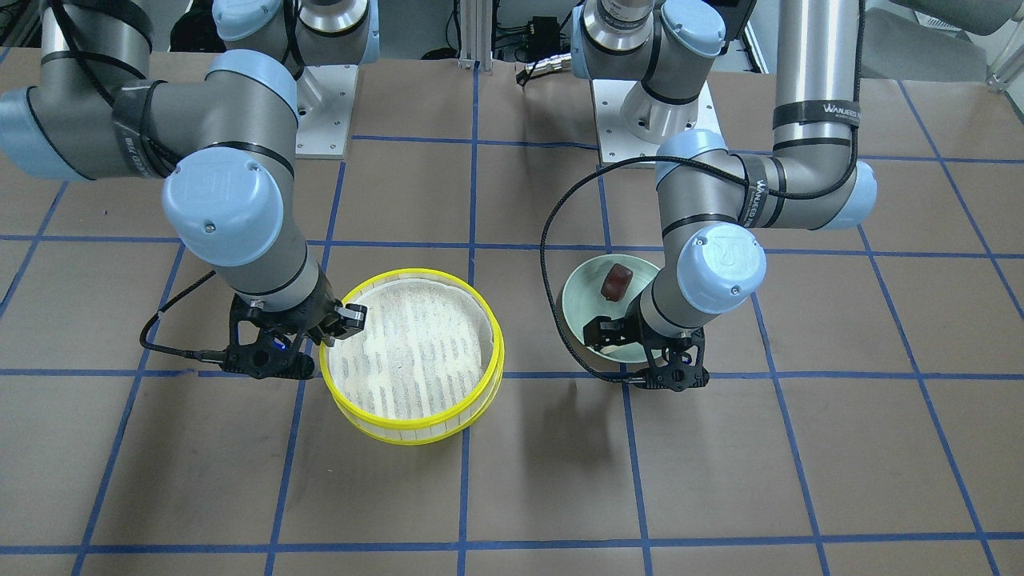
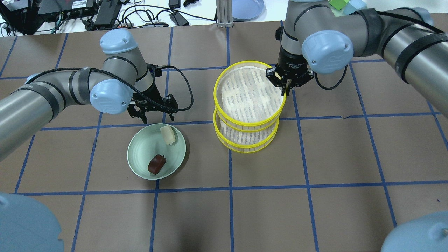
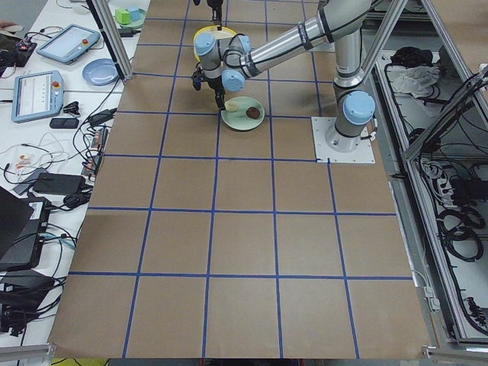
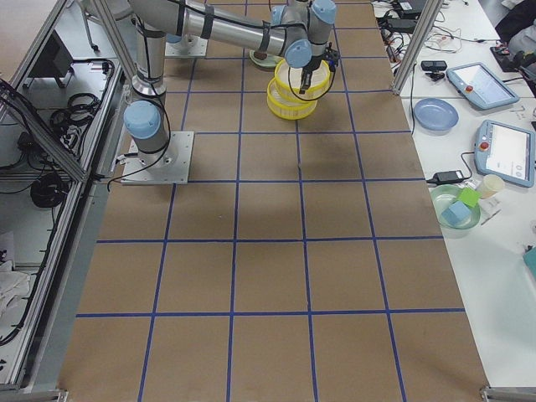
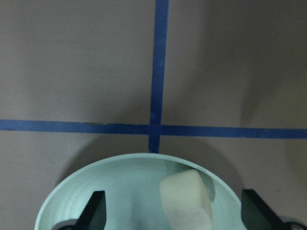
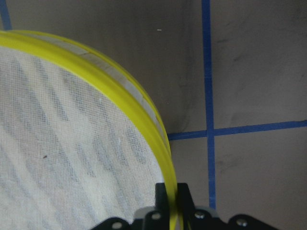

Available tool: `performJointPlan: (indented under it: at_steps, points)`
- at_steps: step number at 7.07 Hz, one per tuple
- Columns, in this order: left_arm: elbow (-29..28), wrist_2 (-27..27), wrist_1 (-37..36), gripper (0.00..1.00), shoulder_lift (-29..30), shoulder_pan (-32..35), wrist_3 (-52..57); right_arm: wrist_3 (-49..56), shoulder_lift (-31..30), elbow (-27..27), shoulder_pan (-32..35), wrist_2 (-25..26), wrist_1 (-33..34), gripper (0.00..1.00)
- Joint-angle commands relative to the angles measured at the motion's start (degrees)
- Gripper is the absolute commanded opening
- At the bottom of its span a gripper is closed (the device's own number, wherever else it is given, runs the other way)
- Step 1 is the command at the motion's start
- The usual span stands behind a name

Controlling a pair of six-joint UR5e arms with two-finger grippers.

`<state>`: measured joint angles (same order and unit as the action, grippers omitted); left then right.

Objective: Place buns in different layers of steamer
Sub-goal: 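Lift top steamer tier aside with right gripper while left grasps white bun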

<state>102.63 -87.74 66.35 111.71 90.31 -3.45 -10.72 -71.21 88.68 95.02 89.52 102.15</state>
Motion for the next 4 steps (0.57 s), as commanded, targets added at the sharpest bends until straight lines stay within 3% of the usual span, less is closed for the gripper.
performJointPlan:
  at_steps: [1,2,3,4]
  points:
    - [0.3,0.0,0.0,1.0,2.9,0.1,-0.2,6.7,-1.5,-0.8,-5.2,0.7,-4.6,0.0]
    - [0.3,0.2,0.6,0.75,2.9,0.1,-0.2,11.4,-2.1,-0.8,-7.8,1.7,-5.8,0.0]
    - [0.2,2.3,1.5,0.12,2.1,0.0,-0.5,14.9,-2.4,-0.8,-9.6,3.8,-6.4,0.0]
    - [-0.1,2.9,4.3,0.0,1.9,0.0,-0.4,19.4,-2.4,-0.8,-11.2,5.8,-6.9,0.0]
